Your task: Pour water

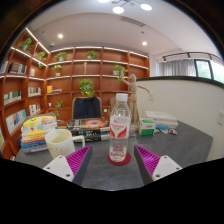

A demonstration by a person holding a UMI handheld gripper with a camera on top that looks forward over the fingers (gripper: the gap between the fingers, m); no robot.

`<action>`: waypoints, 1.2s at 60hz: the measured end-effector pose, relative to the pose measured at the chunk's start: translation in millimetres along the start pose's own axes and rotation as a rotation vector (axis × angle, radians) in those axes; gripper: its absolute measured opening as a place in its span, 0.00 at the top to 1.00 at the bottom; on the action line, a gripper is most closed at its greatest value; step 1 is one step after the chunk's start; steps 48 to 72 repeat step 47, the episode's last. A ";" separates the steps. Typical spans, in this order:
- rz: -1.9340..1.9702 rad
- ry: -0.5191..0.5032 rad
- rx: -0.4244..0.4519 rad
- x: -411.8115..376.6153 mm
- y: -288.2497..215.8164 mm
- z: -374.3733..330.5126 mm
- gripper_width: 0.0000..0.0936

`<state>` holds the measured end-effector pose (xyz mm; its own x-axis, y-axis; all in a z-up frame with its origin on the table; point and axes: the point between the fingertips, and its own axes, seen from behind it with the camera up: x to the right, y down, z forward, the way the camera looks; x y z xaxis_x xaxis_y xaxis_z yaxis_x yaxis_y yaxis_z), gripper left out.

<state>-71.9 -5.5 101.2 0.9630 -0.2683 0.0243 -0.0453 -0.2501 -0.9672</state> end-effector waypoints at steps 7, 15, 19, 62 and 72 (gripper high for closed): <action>-0.034 -0.014 0.002 0.2 -8.5 -47.5 0.06; -0.060 -0.021 -0.053 0.8 2.7 -91.2 0.06; -0.084 -0.021 -0.073 0.8 9.4 -107.8 0.06; -0.041 -0.227 0.013 -51.6 -10.1 -183.2 0.06; -0.041 -0.227 0.013 -51.6 -10.1 -183.2 0.06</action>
